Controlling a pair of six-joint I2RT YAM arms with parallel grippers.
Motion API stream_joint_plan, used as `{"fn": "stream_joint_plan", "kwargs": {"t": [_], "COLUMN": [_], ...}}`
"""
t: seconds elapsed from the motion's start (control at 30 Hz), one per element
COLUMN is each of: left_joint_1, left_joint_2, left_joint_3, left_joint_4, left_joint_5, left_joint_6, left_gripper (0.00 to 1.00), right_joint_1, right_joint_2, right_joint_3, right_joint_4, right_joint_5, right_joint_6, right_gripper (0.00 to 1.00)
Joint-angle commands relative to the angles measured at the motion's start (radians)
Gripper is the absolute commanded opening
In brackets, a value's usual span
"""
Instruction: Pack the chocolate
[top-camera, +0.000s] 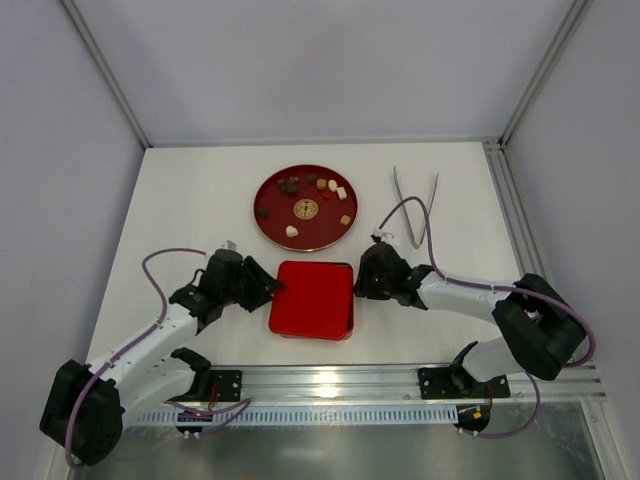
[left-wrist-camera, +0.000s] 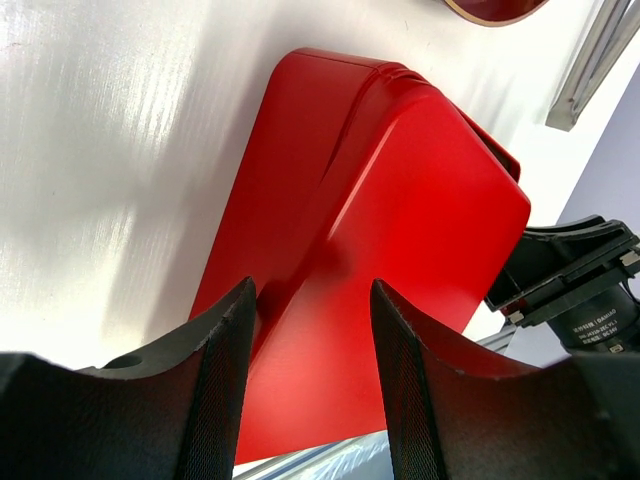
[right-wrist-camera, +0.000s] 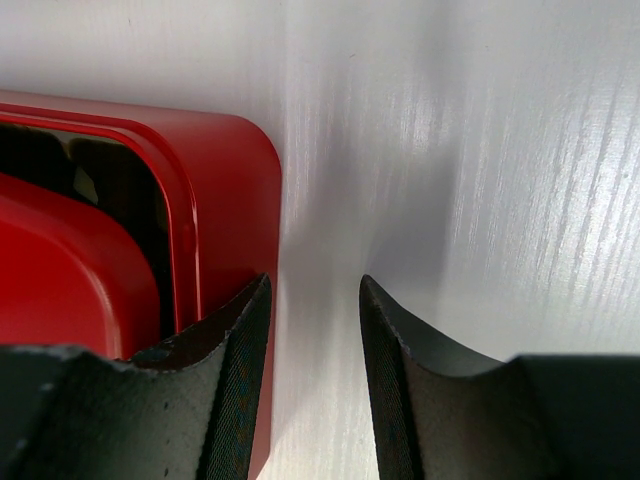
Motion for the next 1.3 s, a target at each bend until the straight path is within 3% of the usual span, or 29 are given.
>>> {"fn": "stream_joint_plan", "kwargs": {"t": [0.0, 1.27], "left_joint_1": [-0.011, -0.053], "left_joint_2": [0.011, 0.142], "left_joint_3": [0.045, 0.177], "left_joint_4": [-0.003, -0.045], "left_joint_5": [-0.029, -0.037], "left_joint_6": [-0.013, 0.036], "left_gripper": [0.49, 0.50], "right_joint_1": [0.016, 0.054], "right_joint_2": [0.016, 0.043], "right_joint_3": [0.033, 0.074], "right_joint_4": [-0.025, -0.069], "right_joint_5": [0.032, 0.075], "right_joint_6": [-0.009, -0.026], "right_gripper": [0.43, 0.43]}}
